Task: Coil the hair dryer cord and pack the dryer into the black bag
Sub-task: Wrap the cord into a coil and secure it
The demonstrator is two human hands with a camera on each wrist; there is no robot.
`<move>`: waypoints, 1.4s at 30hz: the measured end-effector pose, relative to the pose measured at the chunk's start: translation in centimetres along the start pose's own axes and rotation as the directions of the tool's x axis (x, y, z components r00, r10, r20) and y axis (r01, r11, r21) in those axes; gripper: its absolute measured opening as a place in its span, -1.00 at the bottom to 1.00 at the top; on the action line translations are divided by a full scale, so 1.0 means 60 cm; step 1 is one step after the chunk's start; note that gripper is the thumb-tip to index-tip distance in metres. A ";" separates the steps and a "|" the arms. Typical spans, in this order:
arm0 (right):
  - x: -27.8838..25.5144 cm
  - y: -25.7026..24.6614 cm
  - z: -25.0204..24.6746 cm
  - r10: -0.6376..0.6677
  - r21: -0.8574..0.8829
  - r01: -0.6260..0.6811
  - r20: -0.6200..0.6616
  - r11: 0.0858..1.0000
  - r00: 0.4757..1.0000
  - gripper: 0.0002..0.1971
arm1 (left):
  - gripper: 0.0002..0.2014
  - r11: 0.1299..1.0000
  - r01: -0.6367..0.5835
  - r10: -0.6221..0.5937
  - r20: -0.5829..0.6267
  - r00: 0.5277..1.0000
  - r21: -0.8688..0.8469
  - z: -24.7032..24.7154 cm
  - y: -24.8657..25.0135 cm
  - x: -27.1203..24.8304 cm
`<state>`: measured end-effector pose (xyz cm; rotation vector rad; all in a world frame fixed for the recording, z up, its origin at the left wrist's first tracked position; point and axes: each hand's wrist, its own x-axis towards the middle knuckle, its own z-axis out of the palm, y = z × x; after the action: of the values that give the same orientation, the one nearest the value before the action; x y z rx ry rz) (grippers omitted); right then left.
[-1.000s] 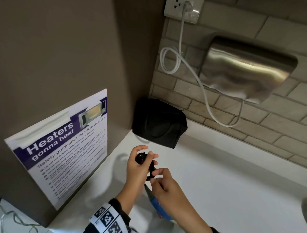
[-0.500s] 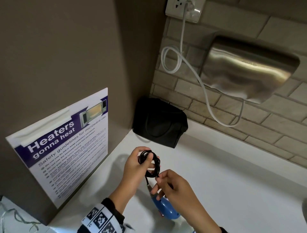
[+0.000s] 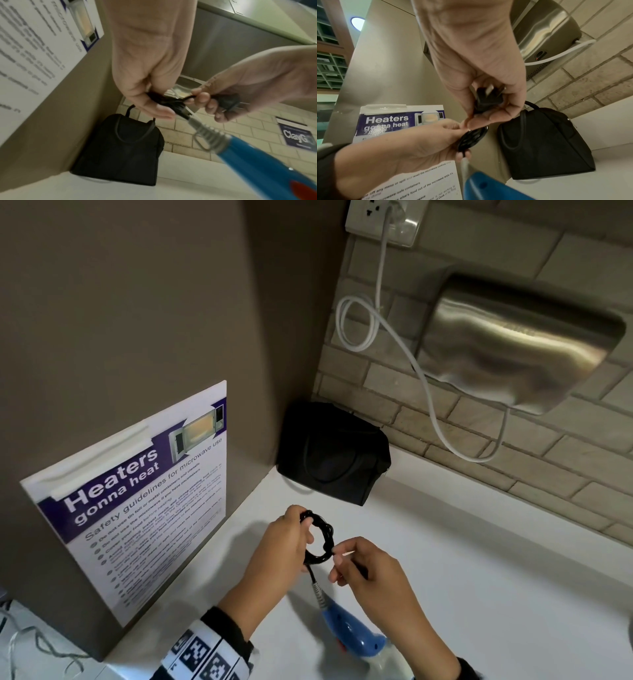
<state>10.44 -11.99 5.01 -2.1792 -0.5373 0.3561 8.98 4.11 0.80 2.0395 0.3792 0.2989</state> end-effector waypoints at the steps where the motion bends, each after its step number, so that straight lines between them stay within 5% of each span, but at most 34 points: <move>1: 0.000 0.003 0.003 -0.020 -0.057 0.020 0.004 0.998 1.000 -0.86 | -0.81 0.999 0.041 -0.041 -0.011 0.999 -0.027 0.003 0.005 -0.002; 7: 0.000 0.021 0.004 -0.263 -0.397 0.199 -0.113 0.896 0.958 -0.89 | -0.75 1.000 -0.014 0.012 -0.052 0.999 -0.027 0.008 0.008 -0.008; 12: 0.009 0.028 -0.006 -0.115 -0.441 0.101 -0.005 0.892 0.993 -0.76 | -0.82 0.991 -0.097 0.093 -0.051 0.994 -0.089 0.010 0.013 -0.014; 20: 0.013 0.028 -0.012 -0.090 -0.374 0.127 0.114 0.919 0.989 -0.75 | -0.82 0.972 -0.037 0.053 0.064 0.997 -0.233 0.015 0.000 -0.012; 27: 0.010 0.024 -0.022 -0.092 -0.278 0.098 0.032 0.956 0.995 -0.84 | -0.81 0.957 0.024 0.005 0.100 0.995 -0.289 0.014 -0.002 -0.014; 34: 0.013 0.031 -0.026 -0.005 0.015 0.003 0.093 1.000 0.996 -0.83 | -0.76 0.949 0.083 -0.031 0.173 0.984 -0.303 0.009 0.000 -0.013; 37: 0.014 0.034 -0.028 -0.008 0.075 0.000 0.110 0.997 0.994 -0.85 | -0.67 0.931 0.113 -0.072 0.128 0.989 -0.346 0.010 0.001 -0.014; 42: 0.012 0.037 -0.031 -0.054 -0.093 0.061 0.071 0.994 0.996 -0.86 | -0.71 0.932 0.048 -0.058 -0.018 0.998 -0.358 0.012 0.013 -0.017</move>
<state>12.43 -14.13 4.33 -2.2437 -0.6659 0.3825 8.44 2.79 1.09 1.6658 0.3674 0.3381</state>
